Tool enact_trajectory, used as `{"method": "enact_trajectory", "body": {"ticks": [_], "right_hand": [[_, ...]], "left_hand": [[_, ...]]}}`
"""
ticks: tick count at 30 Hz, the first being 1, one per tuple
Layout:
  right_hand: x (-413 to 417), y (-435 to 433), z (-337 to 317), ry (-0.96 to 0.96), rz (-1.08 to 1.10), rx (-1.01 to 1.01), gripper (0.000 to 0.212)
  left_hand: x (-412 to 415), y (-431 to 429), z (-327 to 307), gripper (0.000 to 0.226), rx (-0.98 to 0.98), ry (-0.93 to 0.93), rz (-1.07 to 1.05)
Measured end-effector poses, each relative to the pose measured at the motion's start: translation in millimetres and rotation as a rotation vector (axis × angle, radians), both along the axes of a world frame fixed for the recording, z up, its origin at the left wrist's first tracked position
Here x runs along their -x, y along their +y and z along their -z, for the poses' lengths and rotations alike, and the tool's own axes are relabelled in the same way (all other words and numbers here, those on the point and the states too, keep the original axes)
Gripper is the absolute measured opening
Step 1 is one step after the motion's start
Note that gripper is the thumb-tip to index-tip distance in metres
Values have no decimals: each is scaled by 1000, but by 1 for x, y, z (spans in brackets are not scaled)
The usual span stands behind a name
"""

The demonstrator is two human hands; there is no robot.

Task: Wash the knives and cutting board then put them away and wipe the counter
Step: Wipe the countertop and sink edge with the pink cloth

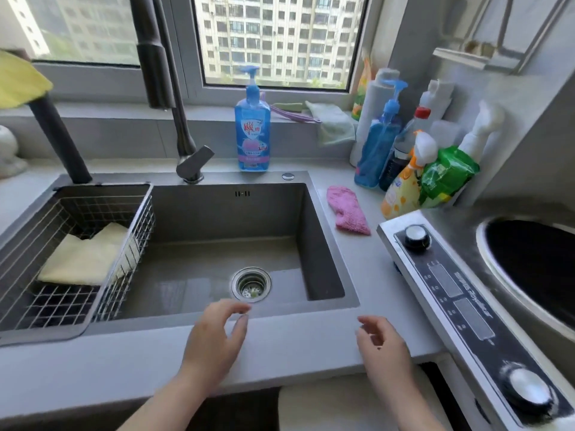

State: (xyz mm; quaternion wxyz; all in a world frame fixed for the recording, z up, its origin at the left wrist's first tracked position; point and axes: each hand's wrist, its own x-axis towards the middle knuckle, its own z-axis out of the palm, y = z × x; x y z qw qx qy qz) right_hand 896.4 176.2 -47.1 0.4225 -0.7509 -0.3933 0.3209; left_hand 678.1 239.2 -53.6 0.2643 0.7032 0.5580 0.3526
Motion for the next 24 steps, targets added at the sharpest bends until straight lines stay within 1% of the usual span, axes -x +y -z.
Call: {"method": "enact_trajectory", "body": {"ticks": [1,2,4,6,7,10,12,16,17,20,22,24], "right_hand": [[4,20,-5,-38,17,-19,18],[9,42,-9,-79,24,-35,17],[18,86,-14,-163,33,-43,20],[26,128,-15,-247,61,-24,29],[28,147,-15,-283,84,-10,32],[29,187,-13,-367,160,71,42],[26,198,-12,-418,186,130,46],[8,208,-11,-633,127,282,50],[2,211,-13,-682,114,323,51],[-14,226,-20,-762,80,405,54],[-24,240,-21,-800,13,444,57],[-31,254,-17,-799,-62,479,59]], "left_hand": [[7,23,-2,38,-46,4,6],[15,46,-3,47,-85,3,6],[31,92,-6,55,-91,22,2],[47,135,-12,59,-109,48,6],[55,154,-16,58,-121,72,11],[75,204,-22,47,-121,193,10],[81,232,-28,48,-196,296,0],[80,282,-24,56,-388,619,111],[78,290,-23,56,-405,675,123],[75,307,-19,70,-333,752,113],[77,310,-16,60,-335,783,99],[80,310,-19,53,-312,755,114]]}}
